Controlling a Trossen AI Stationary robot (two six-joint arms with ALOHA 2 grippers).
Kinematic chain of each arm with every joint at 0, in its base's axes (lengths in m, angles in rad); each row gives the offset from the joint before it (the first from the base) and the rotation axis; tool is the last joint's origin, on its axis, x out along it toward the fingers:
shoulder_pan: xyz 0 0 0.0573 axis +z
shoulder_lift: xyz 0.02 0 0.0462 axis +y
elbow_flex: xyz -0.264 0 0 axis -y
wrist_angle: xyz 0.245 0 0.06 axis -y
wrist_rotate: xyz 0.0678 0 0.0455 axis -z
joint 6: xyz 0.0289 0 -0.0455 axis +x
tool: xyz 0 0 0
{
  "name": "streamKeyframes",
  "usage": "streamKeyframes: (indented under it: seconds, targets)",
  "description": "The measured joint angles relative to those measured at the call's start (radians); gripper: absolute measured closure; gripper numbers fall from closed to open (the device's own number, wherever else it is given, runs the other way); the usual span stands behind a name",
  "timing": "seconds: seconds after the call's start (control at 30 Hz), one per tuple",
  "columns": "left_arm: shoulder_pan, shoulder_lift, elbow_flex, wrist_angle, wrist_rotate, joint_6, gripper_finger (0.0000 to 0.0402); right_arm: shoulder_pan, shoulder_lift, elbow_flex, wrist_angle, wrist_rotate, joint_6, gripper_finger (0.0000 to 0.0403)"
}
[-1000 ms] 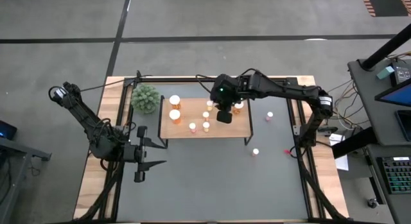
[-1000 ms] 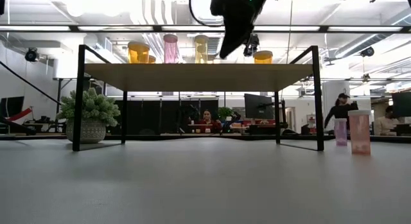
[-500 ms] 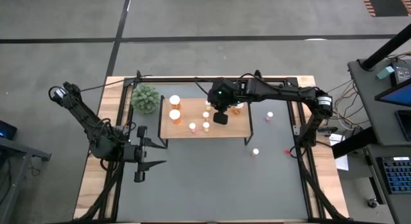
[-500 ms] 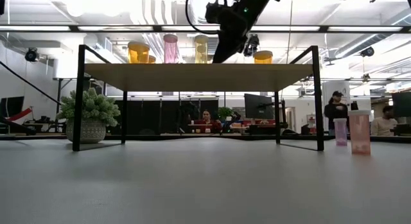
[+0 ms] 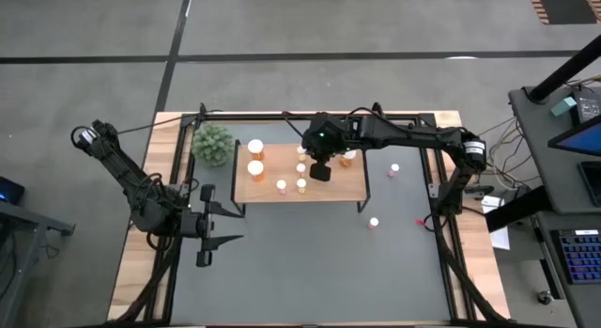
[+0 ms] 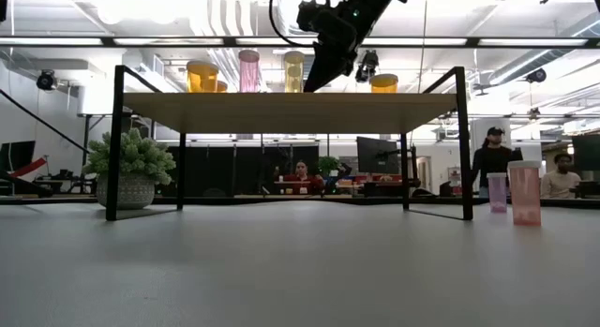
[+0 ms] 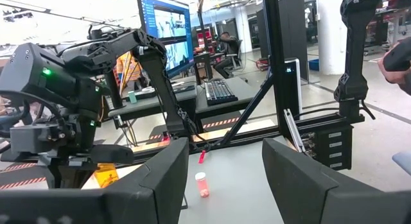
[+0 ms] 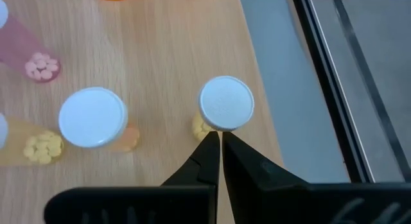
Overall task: Pick and place medicine bottles onto shelf by color
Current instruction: Put the yellow pill bottle on the shelf aligned with the other yellow pill bottles, then put the pink pill bottle on the shelf
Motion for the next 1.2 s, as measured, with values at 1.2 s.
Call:
streamKeyframes:
  seconds: [1.2]
  targets:
    - [-0.002,0.256,0.053,0.193,0.021,-0.162,0.0219,0.702,-0.266,-0.265,0.111,0.274,0.257,0.0394]
